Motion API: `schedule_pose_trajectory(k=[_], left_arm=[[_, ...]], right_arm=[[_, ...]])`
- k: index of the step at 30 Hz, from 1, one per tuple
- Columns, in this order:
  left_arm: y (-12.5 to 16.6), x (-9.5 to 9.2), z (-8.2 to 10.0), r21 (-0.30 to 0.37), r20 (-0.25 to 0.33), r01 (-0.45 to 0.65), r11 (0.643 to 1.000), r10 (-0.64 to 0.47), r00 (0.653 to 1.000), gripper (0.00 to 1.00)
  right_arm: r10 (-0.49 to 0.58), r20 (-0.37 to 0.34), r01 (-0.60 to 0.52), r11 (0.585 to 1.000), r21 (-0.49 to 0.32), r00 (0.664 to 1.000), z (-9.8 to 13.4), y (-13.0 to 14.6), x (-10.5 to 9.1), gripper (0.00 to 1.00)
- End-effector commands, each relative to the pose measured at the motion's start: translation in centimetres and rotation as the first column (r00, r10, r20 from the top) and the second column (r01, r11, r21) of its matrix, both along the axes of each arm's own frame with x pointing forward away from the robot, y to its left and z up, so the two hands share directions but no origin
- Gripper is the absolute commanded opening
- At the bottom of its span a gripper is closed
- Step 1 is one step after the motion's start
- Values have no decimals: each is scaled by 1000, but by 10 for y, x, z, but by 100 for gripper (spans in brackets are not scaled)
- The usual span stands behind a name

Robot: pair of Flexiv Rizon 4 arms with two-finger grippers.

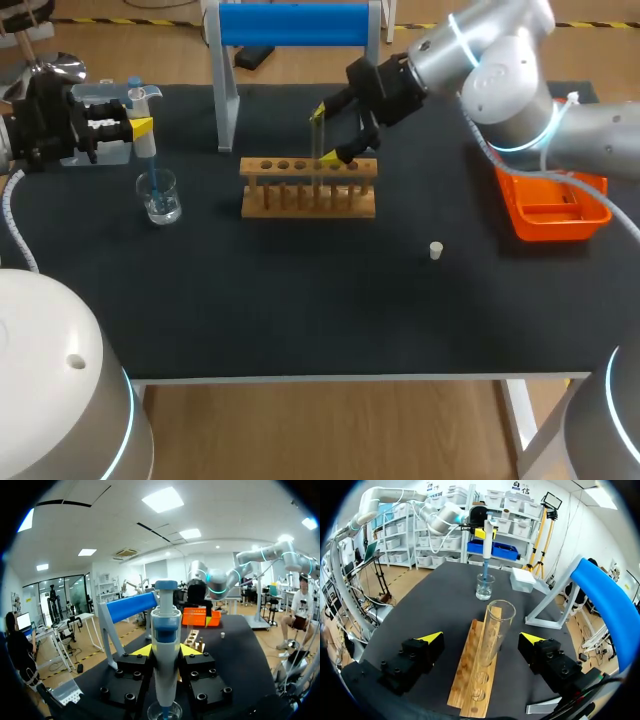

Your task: Invert the test tube, pick up the pipette, mount the tip to pipette, aspirate from beaker and dispense into the tube, eject the tip, return the pipette, and cap with the stopper.

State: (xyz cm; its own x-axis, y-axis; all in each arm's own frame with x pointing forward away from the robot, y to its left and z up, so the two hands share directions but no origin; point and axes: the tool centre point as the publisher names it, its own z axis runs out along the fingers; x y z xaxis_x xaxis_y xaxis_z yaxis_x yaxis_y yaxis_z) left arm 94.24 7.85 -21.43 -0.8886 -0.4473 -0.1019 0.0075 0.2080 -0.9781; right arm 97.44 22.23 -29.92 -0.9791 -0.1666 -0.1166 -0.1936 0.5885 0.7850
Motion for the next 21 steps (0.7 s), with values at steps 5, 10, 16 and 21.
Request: schedule_pose_trajectory(k=[5, 10, 16, 21], left_arm=[[1, -1, 1, 1, 0, 2, 1000, -2, 1000, 0], [1, -1, 1, 1, 0, 2, 1000, -2, 1000, 0], [1, -1, 1, 1, 0, 2, 1000, -2, 1000, 0], [1, -1, 1, 1, 0, 2, 1000, -2, 1000, 0]], right_arm=[[3, -1, -3, 1000, 4, 1000, -3, 2, 1, 100], [0, -1, 0, 1000, 9, 1000, -1, 3, 1, 100], [2, 2, -2, 1000, 3, 1000, 0, 3, 0, 100], [3, 2, -3, 1000, 4, 1000, 0, 2, -1, 100]])
